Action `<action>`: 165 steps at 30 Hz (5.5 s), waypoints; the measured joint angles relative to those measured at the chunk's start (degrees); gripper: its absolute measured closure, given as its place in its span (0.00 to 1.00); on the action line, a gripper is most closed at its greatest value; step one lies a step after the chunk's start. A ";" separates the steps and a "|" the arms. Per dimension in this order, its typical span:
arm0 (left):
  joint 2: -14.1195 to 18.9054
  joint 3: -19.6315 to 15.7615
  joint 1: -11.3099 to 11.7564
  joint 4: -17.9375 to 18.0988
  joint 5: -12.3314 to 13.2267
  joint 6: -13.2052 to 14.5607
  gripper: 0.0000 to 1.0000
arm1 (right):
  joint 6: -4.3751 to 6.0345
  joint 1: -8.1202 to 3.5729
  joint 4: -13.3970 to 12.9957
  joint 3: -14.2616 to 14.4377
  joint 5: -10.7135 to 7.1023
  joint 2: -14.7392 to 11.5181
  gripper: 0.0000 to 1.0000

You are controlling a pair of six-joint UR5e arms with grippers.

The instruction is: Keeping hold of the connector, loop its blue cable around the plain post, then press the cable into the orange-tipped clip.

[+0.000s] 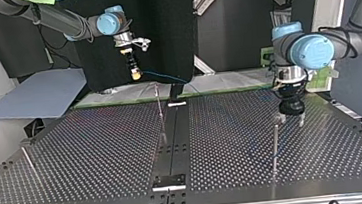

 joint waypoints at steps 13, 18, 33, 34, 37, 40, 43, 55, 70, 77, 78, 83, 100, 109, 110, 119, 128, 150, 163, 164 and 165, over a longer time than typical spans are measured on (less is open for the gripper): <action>1.84 -0.50 -0.61 -2.48 2.75 1.65 0.01 | -0.05 0.18 -0.06 0.01 0.00 0.02 1.00; 3.07 -0.86 -0.56 -5.19 3.51 3.44 0.01 | -0.05 0.18 -0.08 0.01 0.00 0.05 1.00; 11.75 -4.34 0.56 -10.73 3.76 7.21 0.01 | -0.13 0.22 0.07 0.01 0.00 0.07 1.00; 12.28 -4.24 0.58 -11.22 4.23 7.69 0.01 | -0.13 0.21 0.07 0.01 0.00 0.07 1.00; 14.11 -3.20 0.56 -13.04 5.99 9.23 0.01 | -0.12 0.21 0.08 0.01 0.00 0.07 1.00; 15.70 -1.84 0.32 -14.64 7.54 10.67 0.01 | -0.08 0.22 0.06 0.03 0.00 0.07 1.00; 17.35 -0.25 0.03 -16.29 8.21 12.28 0.01 | 0.02 0.23 -0.06 0.02 -0.07 0.05 1.00; 22.88 6.41 -0.90 -22.97 5.60 18.94 0.01 | 0.71 -0.03 -0.24 -0.03 -0.72 0.05 1.00; 16.72 14.67 -7.43 -31.20 -1.12 27.19 0.01 | 0.64 0.03 -0.01 -0.14 -0.90 0.04 1.00; 13.31 18.77 -11.53 -35.30 -5.21 31.29 0.01 | 0.64 0.11 -0.01 -0.16 -0.90 0.03 1.00; 13.15 19.27 -12.04 -35.84 -5.72 31.75 0.01 | 0.64 0.11 0.00 -0.14 -0.89 0.04 1.00; 12.52 21.80 -14.70 -38.49 -8.41 32.71 0.01 | 0.65 0.12 0.00 -0.17 -0.90 0.06 1.00; 7.25 21.64 -14.73 -48.17 -12.74 32.65 0.01 | 0.45 0.13 0.77 -0.20 -0.91 0.04 1.00; 7.10 21.71 -14.43 -53.46 -12.60 32.87 0.01 | 0.23 0.20 0.99 -0.19 -0.89 0.07 1.00; 7.10 21.82 -14.25 -54.00 -12.58 32.92 0.01 | 0.22 0.17 0.96 -0.19 -0.89 0.07 1.00; 7.10 22.75 -13.34 -54.77 -12.35 33.60 0.01 | 0.21 -0.01 0.88 -0.19 -0.90 0.04 1.00; 7.15 24.38 -12.14 -54.31 -12.17 33.73 0.01 | 0.21 -0.12 0.73 -0.17 -0.95 0.06 1.00; 7.42 24.41 -12.75 -53.89 -11.68 35.29 0.01 | 0.38 -0.17 0.94 -0.21 -0.89 0.03 1.00; 6.46 23.99 -18.17 -47.86 -9.44 41.70 0.01 | 0.61 0.10 1.00 -0.20 -0.88 0.06 1.00; 6.07 23.99 -18.65 -47.40 -9.87 42.19 0.01 | 0.62 0.10 1.01 -0.20 -0.88 0.05 1.00; 5.47 23.98 -19.33 -46.73 -10.49 42.86 0.01 | 0.63 0.11 1.03 -0.19 -0.88 0.05 1.00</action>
